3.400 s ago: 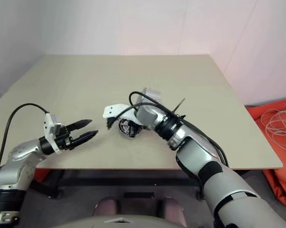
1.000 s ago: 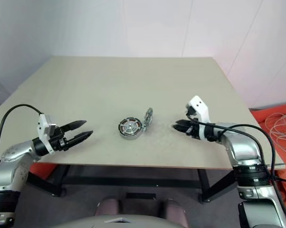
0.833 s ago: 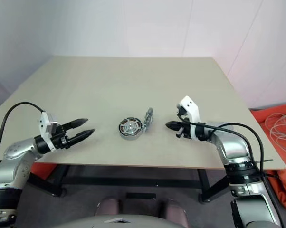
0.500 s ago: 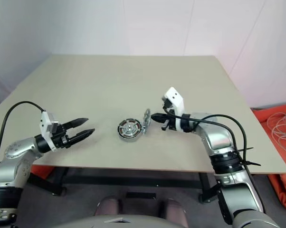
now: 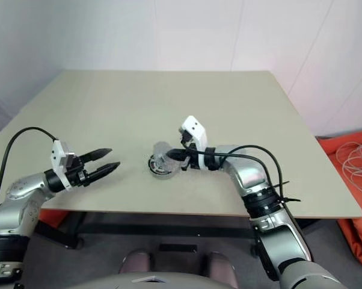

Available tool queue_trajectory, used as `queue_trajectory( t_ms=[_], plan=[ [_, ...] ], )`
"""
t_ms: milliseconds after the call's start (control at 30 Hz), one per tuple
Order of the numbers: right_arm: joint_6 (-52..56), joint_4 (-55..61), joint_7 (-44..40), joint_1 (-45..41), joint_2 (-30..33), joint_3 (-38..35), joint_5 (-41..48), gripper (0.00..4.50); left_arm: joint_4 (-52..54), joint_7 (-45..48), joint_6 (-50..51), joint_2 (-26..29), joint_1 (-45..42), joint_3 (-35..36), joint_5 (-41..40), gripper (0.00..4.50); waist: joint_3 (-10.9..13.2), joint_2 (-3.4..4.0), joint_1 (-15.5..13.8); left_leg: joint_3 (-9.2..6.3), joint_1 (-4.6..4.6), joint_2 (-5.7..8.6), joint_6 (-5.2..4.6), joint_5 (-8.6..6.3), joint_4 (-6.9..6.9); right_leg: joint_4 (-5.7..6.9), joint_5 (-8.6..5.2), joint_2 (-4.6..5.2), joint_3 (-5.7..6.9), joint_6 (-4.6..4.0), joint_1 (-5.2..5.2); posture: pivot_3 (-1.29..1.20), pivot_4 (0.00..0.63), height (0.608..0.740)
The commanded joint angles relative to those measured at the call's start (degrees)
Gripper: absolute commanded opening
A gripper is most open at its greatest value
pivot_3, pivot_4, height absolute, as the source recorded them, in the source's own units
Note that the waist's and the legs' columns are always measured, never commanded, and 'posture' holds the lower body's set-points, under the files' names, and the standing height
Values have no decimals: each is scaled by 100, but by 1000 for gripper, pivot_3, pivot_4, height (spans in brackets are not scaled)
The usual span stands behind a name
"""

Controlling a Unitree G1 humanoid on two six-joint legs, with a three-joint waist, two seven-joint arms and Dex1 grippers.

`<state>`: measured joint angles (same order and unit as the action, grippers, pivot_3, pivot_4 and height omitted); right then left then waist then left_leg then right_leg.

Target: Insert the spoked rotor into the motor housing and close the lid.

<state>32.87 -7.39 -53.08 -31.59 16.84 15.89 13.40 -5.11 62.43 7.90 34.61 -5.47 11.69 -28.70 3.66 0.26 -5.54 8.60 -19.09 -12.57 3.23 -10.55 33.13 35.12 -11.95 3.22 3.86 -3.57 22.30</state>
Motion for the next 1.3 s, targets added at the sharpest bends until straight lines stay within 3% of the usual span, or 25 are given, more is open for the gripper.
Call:
queue_trajectory(
  t_ms=[33, 367, 800, 933, 1233, 1267, 1300],
  plan=[
    [-380, -298, -59, -312, -111, 76, -117, 50, 63, 20, -96, 58, -78, 75, -3, 3340, 0, 0, -3, 0, -1, 0, 0, 0, 2, 0, 0, 0, 0, 0, 0, 0, 0, 740],
    [-1480, -1265, -42, -321, -97, 669, -995, 50, 259, -13, 46, 73, 138, 132, -121, 3340, -11, -17, 8, 0, -1, -1, -2, -2, -2, 15, 2, -1, -3, -4, -1, 0, 0, 740],
    [-737, -774, 60, -722, -396, -253, -157, 50, 609, -22, 359, 98, 498, 192, -303, 3340, -11, -17, 6, 0, 5, -4, 0, 0, 7, 22, 1, -2, -5, -2, 2, 0, 0, 740],
    [-768, -915, 174, -739, -489, -275, -216, 915, 729, -89, 466, 34, 485, 169, -391, 3340, -11, -17, 1, -1, 2, -3, 0, 0, 6, 22, 1, -1, -5, -3, 3, 0, 0, 740],
    [-887, -857, 28, -479, -436, 56, -427, 4106, 929, -142, 472, -48, 610, 48, -361, 3340, -10, -18, 5, -1, -1, -2, 0, 0, 0, 24, 1, -1, -5, -3, 9, 0, 0, 740],
    [-894, -848, 22, -446, -442, 94, -453, 4427, 941, -146, 483, -53, 612, 42, -364, 3340, -10, -18, 4, -1, -1, -2, 0, 0, 0, 24, 1, -1, -5, -3, 8, 0, 0, 740],
    [-899, -844, 7, -419, -443, 133, -474, 4468, 946, -146, 489, -56, 611, 42, -364, 3340, -10, -18, 4, -1, -2, -2, 0, 0, 0, 23, 1, -1, -5, -3, 9, 0, 0, 740]
  ],
)
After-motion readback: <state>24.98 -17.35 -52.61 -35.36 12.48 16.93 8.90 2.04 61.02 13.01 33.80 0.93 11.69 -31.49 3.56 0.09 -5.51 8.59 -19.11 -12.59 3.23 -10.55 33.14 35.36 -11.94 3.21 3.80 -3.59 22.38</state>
